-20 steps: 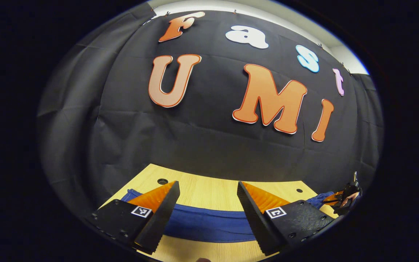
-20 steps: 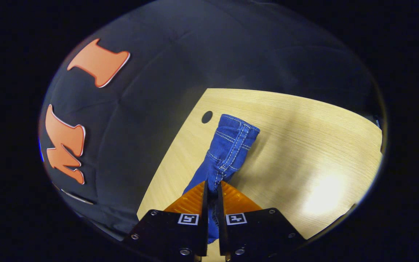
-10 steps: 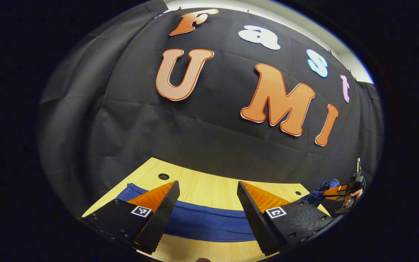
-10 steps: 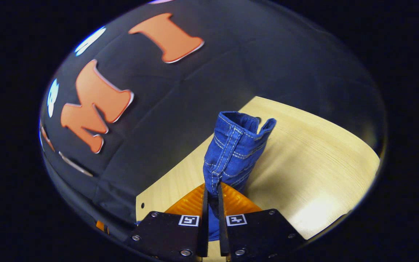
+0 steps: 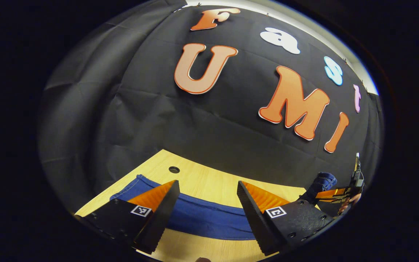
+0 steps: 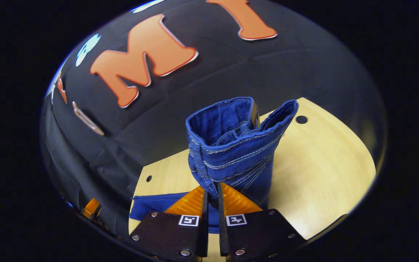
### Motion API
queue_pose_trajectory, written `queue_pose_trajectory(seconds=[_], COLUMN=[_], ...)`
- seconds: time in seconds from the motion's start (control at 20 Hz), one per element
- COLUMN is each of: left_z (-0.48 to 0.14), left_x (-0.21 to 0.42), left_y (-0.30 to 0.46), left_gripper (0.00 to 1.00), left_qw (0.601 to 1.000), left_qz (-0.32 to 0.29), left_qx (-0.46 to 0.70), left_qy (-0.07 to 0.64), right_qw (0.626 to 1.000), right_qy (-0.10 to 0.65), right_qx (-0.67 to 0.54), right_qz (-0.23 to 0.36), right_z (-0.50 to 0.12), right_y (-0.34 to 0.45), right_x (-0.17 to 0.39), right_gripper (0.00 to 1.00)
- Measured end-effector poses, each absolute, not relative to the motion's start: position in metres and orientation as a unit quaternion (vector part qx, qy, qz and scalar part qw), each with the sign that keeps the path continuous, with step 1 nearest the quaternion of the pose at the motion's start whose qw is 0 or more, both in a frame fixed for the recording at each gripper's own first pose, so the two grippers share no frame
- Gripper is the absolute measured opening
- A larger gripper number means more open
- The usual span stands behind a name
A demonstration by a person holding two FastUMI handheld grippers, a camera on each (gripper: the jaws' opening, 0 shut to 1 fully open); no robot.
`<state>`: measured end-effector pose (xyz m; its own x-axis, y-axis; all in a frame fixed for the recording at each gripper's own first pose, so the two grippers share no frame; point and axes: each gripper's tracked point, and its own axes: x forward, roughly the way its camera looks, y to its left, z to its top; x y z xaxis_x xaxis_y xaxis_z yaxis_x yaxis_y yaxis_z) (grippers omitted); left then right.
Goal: Grasp the waist and the cuffs of the jeans and fold them to make the two legs overlap; first hold the waist and fold one-third of the jeans toward the cuffs, then hold the cuffs and fold the remaining one-third in the same direction to finish folding.
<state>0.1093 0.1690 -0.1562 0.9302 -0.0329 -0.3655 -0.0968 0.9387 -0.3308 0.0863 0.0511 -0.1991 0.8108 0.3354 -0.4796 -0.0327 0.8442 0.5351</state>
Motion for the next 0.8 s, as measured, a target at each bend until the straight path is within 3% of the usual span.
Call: queue_pose_trajectory(seconds=[0.35,0.65,0.8], left_z=[-0.176,-0.216,-0.244], left_x=[0.092,0.072,0.061], left_y=[0.215,0.244,0.257], left_gripper=[0.98,0.98,0.98], left_qw=[0.958,0.937,0.924], left_qz=[0.062,0.096,0.113], left_qx=[-0.196,-0.230,-0.234], left_qy=[0.200,0.246,0.281], right_qw=[0.904,0.881,0.868], right_qy=[0.328,0.405,0.432], right_qx=[0.212,0.148,0.134], right_qz=[0.175,0.193,0.205], right_z=[-0.214,-0.285,-0.292], right_y=[0.142,0.209,0.223], right_x=[0.080,0.051,0.033], right_gripper=[0.13,0.13,0.13])
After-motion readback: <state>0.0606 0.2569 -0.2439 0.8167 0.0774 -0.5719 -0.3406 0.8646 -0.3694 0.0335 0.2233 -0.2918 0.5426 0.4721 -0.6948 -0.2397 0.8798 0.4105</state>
